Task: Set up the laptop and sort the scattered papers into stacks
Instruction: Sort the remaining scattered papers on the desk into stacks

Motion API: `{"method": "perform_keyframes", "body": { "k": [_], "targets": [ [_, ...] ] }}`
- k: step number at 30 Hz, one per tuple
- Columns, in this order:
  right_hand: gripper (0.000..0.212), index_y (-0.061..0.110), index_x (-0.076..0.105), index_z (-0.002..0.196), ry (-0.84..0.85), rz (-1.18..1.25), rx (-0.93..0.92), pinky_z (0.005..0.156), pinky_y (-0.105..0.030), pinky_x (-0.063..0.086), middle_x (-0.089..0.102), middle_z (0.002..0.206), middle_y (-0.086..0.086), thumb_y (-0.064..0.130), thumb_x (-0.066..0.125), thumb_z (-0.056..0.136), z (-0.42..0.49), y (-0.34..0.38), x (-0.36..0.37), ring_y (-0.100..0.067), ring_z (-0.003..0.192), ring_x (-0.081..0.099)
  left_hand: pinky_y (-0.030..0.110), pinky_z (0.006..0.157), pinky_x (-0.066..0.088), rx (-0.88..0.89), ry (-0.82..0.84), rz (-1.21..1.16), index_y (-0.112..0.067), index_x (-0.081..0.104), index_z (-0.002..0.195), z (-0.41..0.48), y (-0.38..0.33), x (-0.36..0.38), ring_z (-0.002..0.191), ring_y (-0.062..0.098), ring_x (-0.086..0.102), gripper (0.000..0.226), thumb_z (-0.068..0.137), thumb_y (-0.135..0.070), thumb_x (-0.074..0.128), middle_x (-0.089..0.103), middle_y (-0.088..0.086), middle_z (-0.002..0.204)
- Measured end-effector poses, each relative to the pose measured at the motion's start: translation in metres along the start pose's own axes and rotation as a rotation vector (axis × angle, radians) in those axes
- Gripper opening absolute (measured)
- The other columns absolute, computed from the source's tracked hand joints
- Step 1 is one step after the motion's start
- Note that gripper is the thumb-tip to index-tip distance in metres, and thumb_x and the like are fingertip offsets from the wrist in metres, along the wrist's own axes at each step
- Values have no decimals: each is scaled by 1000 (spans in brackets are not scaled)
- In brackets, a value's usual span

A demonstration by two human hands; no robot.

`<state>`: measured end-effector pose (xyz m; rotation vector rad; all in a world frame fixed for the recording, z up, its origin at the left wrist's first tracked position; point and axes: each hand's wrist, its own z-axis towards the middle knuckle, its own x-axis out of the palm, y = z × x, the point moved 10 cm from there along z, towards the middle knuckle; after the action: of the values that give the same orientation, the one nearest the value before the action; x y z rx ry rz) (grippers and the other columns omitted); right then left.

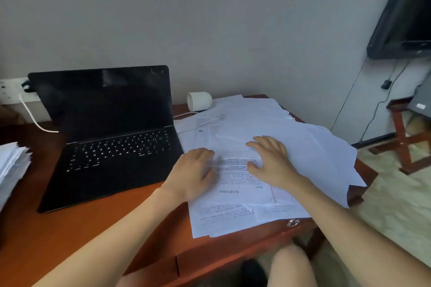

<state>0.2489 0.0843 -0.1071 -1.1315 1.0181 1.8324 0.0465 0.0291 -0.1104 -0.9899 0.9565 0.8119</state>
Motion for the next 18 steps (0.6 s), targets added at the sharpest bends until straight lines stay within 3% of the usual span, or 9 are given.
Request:
{"method": "perform_keyframes", "body": {
  "k": [3, 5, 8, 12, 15, 18],
  "targets": [
    [82, 29, 20, 159, 168, -31, 96, 123, -43, -6, -2, 169, -2, 55, 57, 91, 20, -21, 18, -22, 155, -12, 42, 109, 40, -32, 49, 21, -13, 47, 148, 30, 5, 17, 130, 31, 52, 72, 91, -56, 31, 54, 5, 143],
    [92, 28, 2, 161, 236, -71, 143, 123, -50, -7, -16, 168, -5, 66, 48, 92, 27, -32, 30, -24, 154, -19, 43, 115, 35, -75, 58, 5, -15, 39, 153, 48, 8, 25, 139, 31, 44, 70, 97, -57, 39, 46, 7, 152],
    [89, 28, 3, 161, 236, -157, 186, 123, -50, 3, -2, 169, -9, 76, 29, 91, 29, -43, 46, -27, 155, -4, 45, 118, 26, -114, 79, 11, -21, 33, 155, 64, 11, 40, 145, 33, 35, 69, 98, -60, 38, 35, 8, 159],
    [89, 25, 33, 156, 7, -185, 137, 116, -40, 24, 35, 160, 2, 74, 25, 82, 26, -41, 35, -19, 146, 30, 44, 114, 22, -92, 32, 9, -26, 41, 150, 68, 13, 49, 142, 33, 33, 67, 95, -61, 26, 33, 9, 158],
    [72, 21, 51, 145, -138, -137, 91, 105, -42, 37, 54, 146, 5, 58, 38, 84, 24, -40, 28, -22, 130, 48, 42, 117, 18, -101, -11, -110, -27, 46, 148, 74, 16, 51, 147, 32, 28, 51, 102, -47, 55, 27, 6, 165],
    [65, 21, 53, 141, -157, -113, 77, 103, -44, 38, 57, 140, 8, 45, 41, 82, 23, -41, 30, -22, 124, 51, 33, 119, 22, -172, -84, -372, -30, 59, 136, 76, 24, 48, 147, 24, 32, 44, 95, -30, 74, 33, 1, 159]
  ]
}}
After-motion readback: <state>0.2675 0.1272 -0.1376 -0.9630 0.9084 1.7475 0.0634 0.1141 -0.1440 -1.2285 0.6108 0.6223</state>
